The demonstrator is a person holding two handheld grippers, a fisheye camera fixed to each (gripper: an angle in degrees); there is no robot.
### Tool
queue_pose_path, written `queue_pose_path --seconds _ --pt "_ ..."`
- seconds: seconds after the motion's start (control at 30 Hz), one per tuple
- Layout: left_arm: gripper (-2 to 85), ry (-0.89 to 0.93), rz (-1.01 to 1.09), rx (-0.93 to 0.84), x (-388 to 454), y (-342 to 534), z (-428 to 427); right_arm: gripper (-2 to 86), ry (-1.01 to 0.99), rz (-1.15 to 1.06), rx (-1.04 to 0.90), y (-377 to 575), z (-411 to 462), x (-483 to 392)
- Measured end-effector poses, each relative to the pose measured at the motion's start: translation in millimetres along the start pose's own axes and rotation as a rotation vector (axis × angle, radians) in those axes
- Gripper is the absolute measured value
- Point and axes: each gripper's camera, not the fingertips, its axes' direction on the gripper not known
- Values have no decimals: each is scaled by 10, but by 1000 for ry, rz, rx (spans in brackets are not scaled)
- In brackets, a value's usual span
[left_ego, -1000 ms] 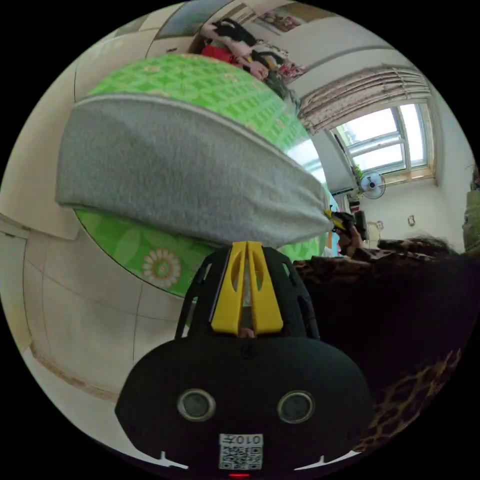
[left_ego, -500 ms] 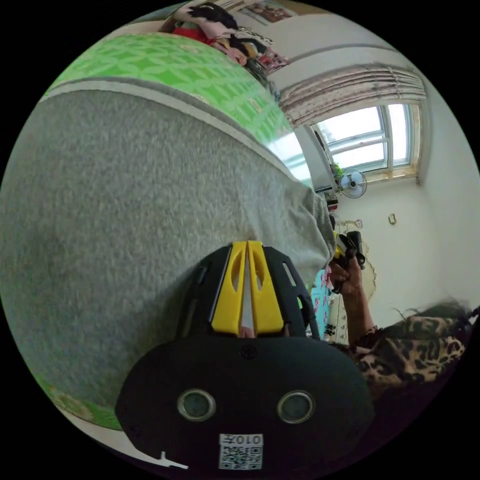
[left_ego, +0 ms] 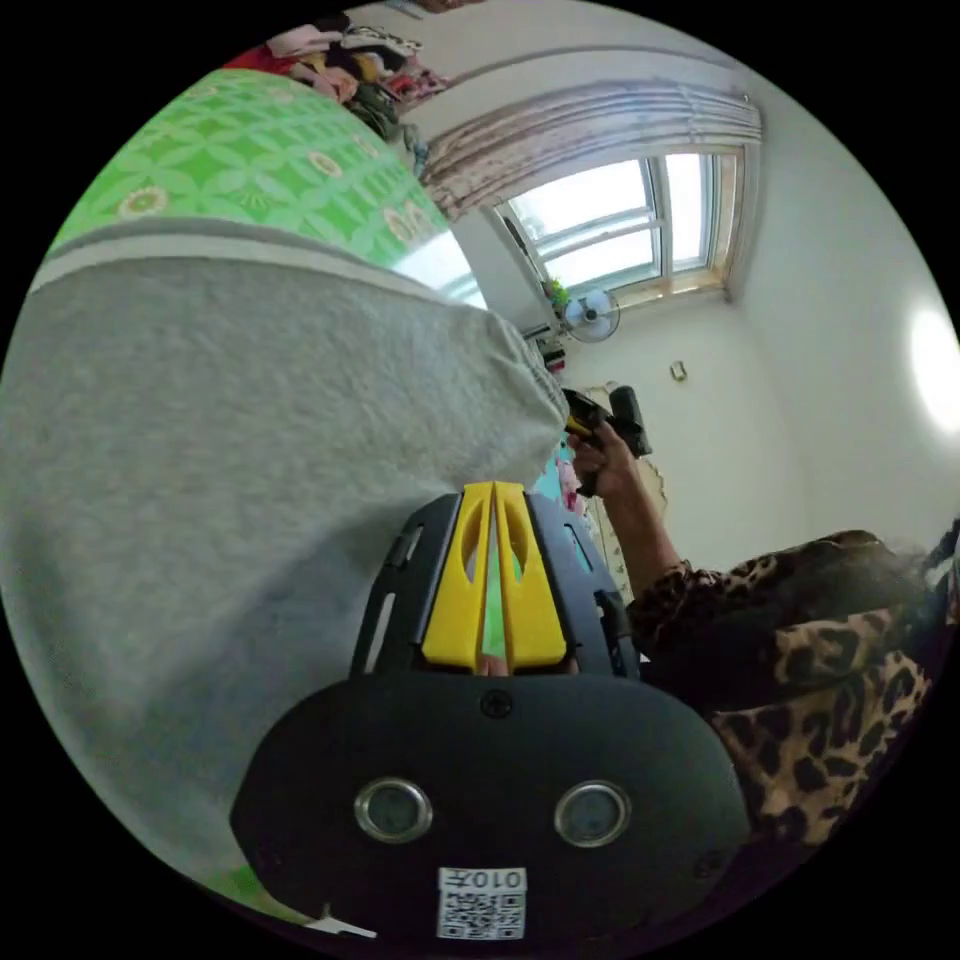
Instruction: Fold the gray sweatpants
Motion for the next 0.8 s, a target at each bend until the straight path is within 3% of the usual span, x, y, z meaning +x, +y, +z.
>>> queue_pose_path --seconds 0.2,0.3,0.4,0.5,0.6,0.67,0.73,0.8 --pt "-1 -170 -244 392 -422 699 -1243 25 347 148 249 194 -492 -281" --pt "0 -302 -437 631 -623 1405 -1859 26 75 -41 254 336 -423 -656" --pt "0 -359 -656 880 -883 2242 -2321 27 -161 -214 98 331 85 -1194" --pt "0 -195 -795 1134 -1315 3068 -2488 29 -208 -296 -93 323 728 -1719" --pt "0 104 -872 1343 -1876 3731 -2250 31 -224 -365 -269 410 1270 -2138" --pt "-1 380 -811 1500 -2195 4012 -1862 34 -237 -392 -329 513 1437 -2306" --pt "-1 443 -681 1584 -2206 4055 -1673 40 -232 -363 -352 628 1445 -2333" --pt "-1 447 -575 1558 -2198 3998 -1585 43 -230 -291 -297 658 1255 -2165"
